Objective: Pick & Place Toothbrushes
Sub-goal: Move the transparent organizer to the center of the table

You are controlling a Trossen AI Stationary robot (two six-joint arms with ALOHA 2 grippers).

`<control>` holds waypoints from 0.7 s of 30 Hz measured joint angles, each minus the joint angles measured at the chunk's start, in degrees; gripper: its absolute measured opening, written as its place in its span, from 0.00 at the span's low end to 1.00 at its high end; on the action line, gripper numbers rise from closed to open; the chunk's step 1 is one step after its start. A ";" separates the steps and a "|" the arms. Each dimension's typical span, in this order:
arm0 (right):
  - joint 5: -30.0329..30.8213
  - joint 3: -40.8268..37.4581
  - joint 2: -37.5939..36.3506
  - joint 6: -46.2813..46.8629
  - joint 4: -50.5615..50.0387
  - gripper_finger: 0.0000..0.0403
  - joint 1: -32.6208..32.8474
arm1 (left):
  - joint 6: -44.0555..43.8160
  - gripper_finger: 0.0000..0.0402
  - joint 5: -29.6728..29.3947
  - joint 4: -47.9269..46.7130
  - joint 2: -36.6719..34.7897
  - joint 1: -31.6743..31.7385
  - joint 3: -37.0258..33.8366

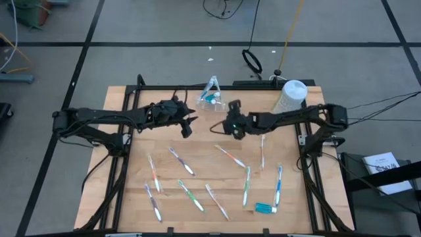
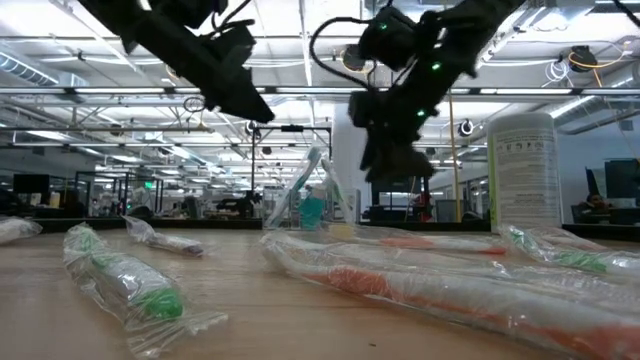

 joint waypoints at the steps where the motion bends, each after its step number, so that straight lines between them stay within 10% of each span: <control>1: 0.01 -0.76 -1.42 3.56 -0.69 0.30 0.86 | 1.49 0.37 0.81 2.69 1.39 0.00 0.03; 12: -0.21 -17.53 -17.90 24.12 6.01 0.25 3.49 | 23.41 0.37 0.72 20.27 16.24 4.90 0.19; 21: -10.68 -25.17 -23.63 26.73 15.02 0.25 3.70 | 30.81 0.37 6.70 3.33 24.66 14.75 10.34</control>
